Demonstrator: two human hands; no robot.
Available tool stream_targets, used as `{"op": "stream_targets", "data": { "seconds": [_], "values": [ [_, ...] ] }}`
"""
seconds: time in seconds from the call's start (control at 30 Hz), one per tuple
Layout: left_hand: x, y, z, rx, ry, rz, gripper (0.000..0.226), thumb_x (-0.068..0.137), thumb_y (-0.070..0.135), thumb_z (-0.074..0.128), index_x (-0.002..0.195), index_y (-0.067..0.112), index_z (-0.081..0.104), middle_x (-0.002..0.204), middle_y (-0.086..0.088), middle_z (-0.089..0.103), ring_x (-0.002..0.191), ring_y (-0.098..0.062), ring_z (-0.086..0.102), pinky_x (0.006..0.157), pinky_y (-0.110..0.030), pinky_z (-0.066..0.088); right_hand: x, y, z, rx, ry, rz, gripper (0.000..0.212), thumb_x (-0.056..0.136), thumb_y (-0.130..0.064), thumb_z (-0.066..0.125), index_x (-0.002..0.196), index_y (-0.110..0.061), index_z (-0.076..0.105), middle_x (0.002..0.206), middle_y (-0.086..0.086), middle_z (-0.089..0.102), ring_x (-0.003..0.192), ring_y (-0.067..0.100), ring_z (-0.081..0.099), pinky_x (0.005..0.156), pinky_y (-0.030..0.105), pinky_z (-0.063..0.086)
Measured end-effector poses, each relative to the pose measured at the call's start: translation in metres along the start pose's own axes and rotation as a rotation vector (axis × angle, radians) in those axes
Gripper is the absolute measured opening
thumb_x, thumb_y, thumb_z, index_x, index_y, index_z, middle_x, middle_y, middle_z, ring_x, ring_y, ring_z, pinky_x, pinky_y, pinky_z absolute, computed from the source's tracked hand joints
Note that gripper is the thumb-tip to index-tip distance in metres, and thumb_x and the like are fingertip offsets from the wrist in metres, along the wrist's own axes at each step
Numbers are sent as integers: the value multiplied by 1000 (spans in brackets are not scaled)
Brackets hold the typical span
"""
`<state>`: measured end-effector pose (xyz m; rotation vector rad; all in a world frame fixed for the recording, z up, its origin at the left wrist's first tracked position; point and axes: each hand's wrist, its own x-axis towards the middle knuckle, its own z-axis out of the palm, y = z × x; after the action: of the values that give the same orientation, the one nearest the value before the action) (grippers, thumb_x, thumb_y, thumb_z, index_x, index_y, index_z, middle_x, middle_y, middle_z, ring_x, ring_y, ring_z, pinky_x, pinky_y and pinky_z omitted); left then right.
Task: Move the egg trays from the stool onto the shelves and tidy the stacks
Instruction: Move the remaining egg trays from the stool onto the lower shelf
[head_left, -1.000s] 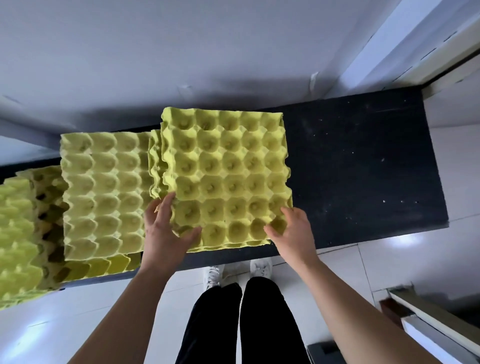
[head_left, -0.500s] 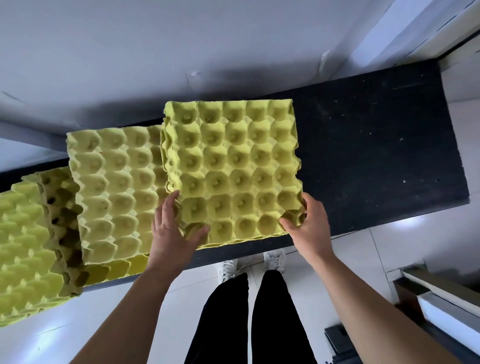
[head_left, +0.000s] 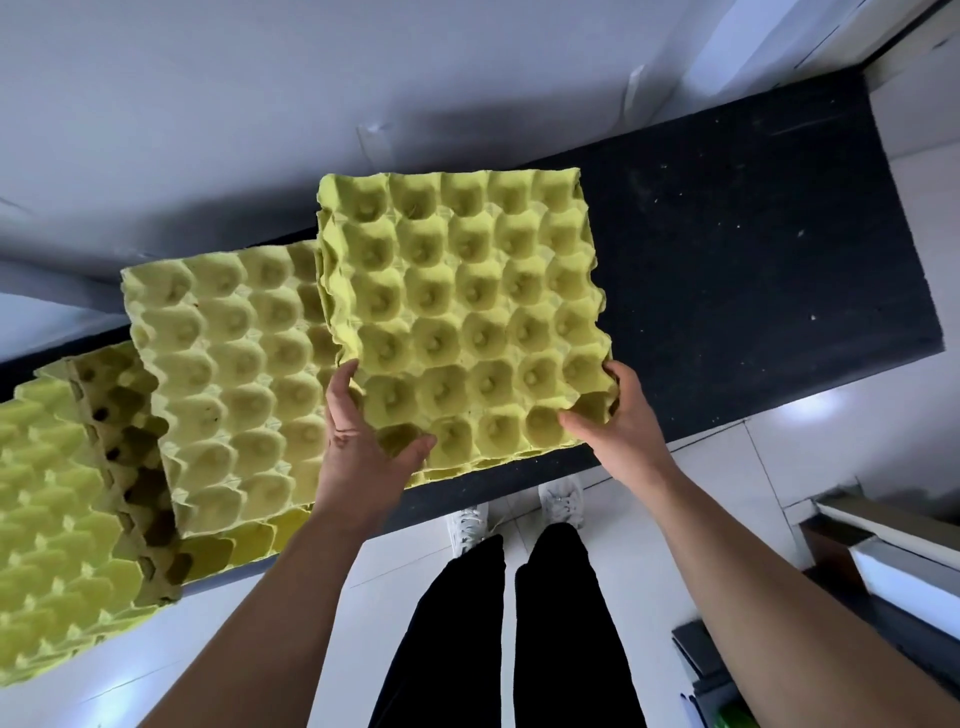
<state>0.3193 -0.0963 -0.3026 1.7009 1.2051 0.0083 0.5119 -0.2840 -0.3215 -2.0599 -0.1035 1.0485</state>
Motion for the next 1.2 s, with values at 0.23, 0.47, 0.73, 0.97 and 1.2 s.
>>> {"op": "stream_targets", "data": {
  "seconds": [0.23, 0.47, 0.73, 0.97, 1.2],
  "values": [
    [-21, 26, -17, -36, 38, 56, 102, 74, 12, 82, 145, 36, 12, 151, -5, 22, 140, -11, 22, 101, -30, 41, -32, -23, -11, 26, 66, -71, 66, 76, -18, 77, 132, -28, 44, 108, -20, 59, 97, -8, 58, 77, 13, 47],
    [-100, 58, -64, -125, 154, 59, 103, 74, 17, 82, 144, 41, 11, 153, -2, 24, 140, -18, 26, 108, -40, 36, -96, -81, -24, -116, 50, -244, 78, 73, -33, 78, 140, -26, 38, 135, -6, 42, 114, 4, 46, 94, 24, 41],
    [-226, 59, -129, -197, 470, 48, 103, 70, 17, 84, 147, 36, 17, 138, 4, 23, 120, -7, 33, 100, -28, 32, -201, -147, -1, -298, -28, -535, 72, 79, -31, 74, 140, -24, 36, 129, -13, 32, 116, 1, 38, 99, 20, 31],
    [-331, 27, -205, -276, 706, -15, 103, 71, 23, 84, 149, 38, 19, 143, 5, 21, 117, -4, 32, 96, -26, 31, -304, -197, 61, -437, -149, -737, 73, 79, -37, 73, 141, -21, 36, 138, -4, 36, 120, 5, 38, 96, 19, 27],
    [-424, -39, -296, -298, 942, -70, 101, 70, 28, 84, 150, 31, 23, 138, 5, 30, 111, 0, 34, 93, -17, 33, -411, -236, 168, -506, -292, -883, 70, 82, -40, 70, 141, -22, 36, 140, 1, 38, 121, 11, 40, 92, 20, 29]
  ]
}}
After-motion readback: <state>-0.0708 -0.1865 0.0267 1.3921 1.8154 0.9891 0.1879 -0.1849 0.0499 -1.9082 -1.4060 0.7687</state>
